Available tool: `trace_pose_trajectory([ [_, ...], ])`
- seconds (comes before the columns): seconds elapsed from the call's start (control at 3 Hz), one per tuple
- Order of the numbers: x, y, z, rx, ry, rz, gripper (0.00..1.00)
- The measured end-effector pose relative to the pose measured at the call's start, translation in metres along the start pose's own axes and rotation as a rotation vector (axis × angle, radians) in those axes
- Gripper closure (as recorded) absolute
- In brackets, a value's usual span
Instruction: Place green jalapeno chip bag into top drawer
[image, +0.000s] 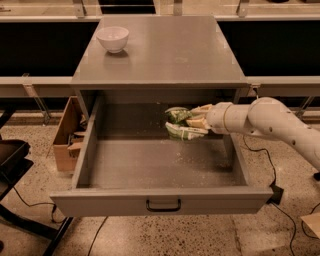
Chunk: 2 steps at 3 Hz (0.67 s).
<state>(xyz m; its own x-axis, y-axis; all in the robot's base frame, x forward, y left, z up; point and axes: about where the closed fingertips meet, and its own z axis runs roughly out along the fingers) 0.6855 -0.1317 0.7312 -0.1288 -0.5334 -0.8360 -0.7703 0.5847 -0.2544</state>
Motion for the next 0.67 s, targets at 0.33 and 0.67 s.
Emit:
trace_pose_trajectory([
  [0.33,-0.0012,0.0269,0.0045,-0.052,-0.013,-0.003,0.97],
  [0.67,-0.0012,0.0269,0.0045,-0.052,-0.013,-0.003,0.76],
])
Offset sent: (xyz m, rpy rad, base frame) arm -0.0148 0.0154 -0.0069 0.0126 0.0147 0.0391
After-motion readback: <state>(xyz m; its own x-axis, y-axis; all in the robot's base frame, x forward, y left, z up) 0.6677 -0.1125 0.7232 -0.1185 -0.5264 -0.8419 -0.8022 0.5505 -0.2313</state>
